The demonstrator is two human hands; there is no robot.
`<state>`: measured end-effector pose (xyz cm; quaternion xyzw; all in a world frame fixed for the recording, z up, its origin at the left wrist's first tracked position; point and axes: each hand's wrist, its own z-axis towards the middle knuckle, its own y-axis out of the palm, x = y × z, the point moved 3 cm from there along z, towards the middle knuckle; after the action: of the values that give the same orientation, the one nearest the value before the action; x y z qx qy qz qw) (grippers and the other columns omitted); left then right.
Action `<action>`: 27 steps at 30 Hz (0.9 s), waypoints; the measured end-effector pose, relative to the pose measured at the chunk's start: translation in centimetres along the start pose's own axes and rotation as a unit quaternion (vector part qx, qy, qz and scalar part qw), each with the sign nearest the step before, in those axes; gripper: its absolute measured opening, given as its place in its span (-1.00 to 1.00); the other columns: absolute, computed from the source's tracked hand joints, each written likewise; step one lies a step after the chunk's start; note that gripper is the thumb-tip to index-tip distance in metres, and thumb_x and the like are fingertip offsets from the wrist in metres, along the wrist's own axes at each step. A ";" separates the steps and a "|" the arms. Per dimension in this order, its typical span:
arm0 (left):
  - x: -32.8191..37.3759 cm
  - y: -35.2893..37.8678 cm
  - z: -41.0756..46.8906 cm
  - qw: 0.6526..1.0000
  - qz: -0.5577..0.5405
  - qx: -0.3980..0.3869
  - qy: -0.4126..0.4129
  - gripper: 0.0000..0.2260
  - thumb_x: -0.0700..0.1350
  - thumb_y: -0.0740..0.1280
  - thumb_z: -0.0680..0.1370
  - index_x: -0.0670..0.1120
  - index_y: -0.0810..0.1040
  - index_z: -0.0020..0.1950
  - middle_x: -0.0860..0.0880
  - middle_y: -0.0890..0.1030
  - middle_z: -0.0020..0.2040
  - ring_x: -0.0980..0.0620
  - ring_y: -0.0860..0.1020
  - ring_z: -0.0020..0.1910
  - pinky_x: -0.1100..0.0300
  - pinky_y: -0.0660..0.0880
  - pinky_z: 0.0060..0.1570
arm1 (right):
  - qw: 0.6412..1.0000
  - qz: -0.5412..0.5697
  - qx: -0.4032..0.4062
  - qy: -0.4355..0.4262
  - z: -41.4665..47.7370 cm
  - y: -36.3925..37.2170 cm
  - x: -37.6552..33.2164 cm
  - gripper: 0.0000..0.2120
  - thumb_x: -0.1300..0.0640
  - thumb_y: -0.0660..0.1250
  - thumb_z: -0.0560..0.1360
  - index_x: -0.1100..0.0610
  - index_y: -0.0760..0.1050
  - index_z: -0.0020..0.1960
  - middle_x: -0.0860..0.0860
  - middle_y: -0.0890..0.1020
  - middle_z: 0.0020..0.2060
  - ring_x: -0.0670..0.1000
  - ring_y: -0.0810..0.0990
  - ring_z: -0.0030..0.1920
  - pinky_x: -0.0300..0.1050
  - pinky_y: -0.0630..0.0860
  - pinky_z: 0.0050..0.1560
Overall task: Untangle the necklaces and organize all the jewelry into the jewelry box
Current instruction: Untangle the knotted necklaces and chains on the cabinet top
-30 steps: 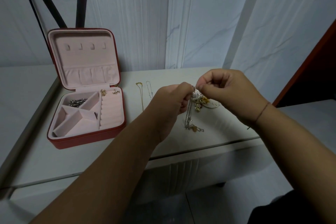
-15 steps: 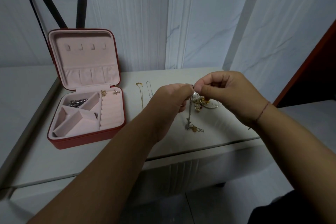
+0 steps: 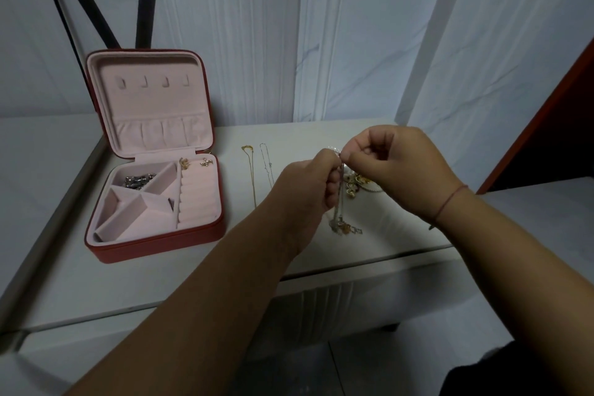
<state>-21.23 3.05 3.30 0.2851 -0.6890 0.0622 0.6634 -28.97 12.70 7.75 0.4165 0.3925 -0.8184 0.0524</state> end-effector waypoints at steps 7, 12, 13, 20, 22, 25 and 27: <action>0.3 -0.2 -0.3 0.992 0.105 0.046 0.052 -0.75 -0.17 0.21 0.55 -0.11 0.38 -0.35 0.02 0.35 -0.44 0.10 0.30 -0.42 0.16 0.26 -0.30 | 0.995 -0.097 -0.011 -0.022 0.2 0.1 -0.1 -0.94 0.14 0.40 0.48 0.04 0.61 -0.17 -0.14 0.58 -0.35 -0.18 0.50 -0.35 -0.35 0.49 -0.21; 0.2 -0.3 -0.1 0.998 0.036 0.025 0.039 -0.80 -0.20 0.22 0.55 -0.11 0.42 -0.28 -0.03 0.33 -0.36 0.11 0.26 -0.39 0.22 0.22 -0.33 | 0.996 0.067 -0.038 0.039 -0.2 0.0 0.6 -0.97 0.18 0.44 0.44 0.11 0.65 -0.18 0.30 0.62 -0.25 -0.04 0.52 -0.30 -0.15 0.54 -0.17; 0.2 -0.3 0.0 0.999 0.030 0.018 0.036 -0.80 -0.20 0.22 0.56 -0.11 0.42 -0.28 -0.03 0.33 -0.36 0.11 0.26 -0.39 0.22 0.22 -0.33 | 0.995 0.083 -0.035 0.039 -0.3 0.0 0.7 -0.96 0.19 0.44 0.44 0.11 0.65 -0.19 0.36 0.60 -0.21 -0.01 0.51 -0.30 -0.13 0.53 -0.18; 0.0 -0.1 -0.3 0.995 0.088 0.031 0.030 -0.79 -0.20 0.21 0.55 -0.13 0.41 -0.30 -0.05 0.34 -0.36 0.07 0.26 -0.37 0.20 0.22 -0.32 | 0.998 0.068 -0.004 0.019 0.0 0.1 1.0 -0.91 0.29 0.39 0.41 0.18 0.60 -0.27 -0.03 0.51 -0.46 -0.13 0.41 -0.39 -0.19 0.40 -0.28; -0.3 0.2 -0.4 1.000 0.011 0.005 -0.010 -0.80 -0.19 0.20 0.55 -0.12 0.40 -0.29 -0.04 0.34 -0.36 0.09 0.27 -0.38 0.21 0.21 -0.32 | 0.997 0.069 -0.005 0.020 0.0 0.3 1.0 -0.92 0.29 0.38 0.40 0.20 0.58 -0.27 -0.08 0.49 -0.45 -0.13 0.40 -0.38 -0.19 0.39 -0.28; -0.4 0.7 -0.5 0.988 -0.120 -0.052 -0.083 -0.84 -0.16 0.16 0.56 -0.12 0.41 -0.21 -0.03 0.38 -0.35 0.12 0.33 -0.39 0.25 0.27 -0.31 | 0.989 0.138 -0.006 0.052 0.0 0.5 1.1 -0.89 0.19 0.39 0.34 0.25 0.56 -0.25 0.10 0.52 -0.36 0.00 0.42 -0.31 -0.10 0.38 -0.25; -0.5 0.7 -0.4 0.985 -0.131 -0.060 -0.092 -0.85 -0.15 0.15 0.57 -0.13 0.42 -0.18 -0.02 0.39 -0.34 0.12 0.34 -0.37 0.26 0.29 -0.31 | 0.982 0.170 -0.009 0.076 0.0 0.7 1.2 -0.85 0.17 0.38 0.31 0.27 0.56 -0.23 0.15 0.50 -0.34 0.03 0.39 -0.29 -0.09 0.36 -0.25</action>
<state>-21.25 3.93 3.11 0.3373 -0.7062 -0.0932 0.6155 -29.48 12.58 6.44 0.5378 0.3260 -0.7599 0.1646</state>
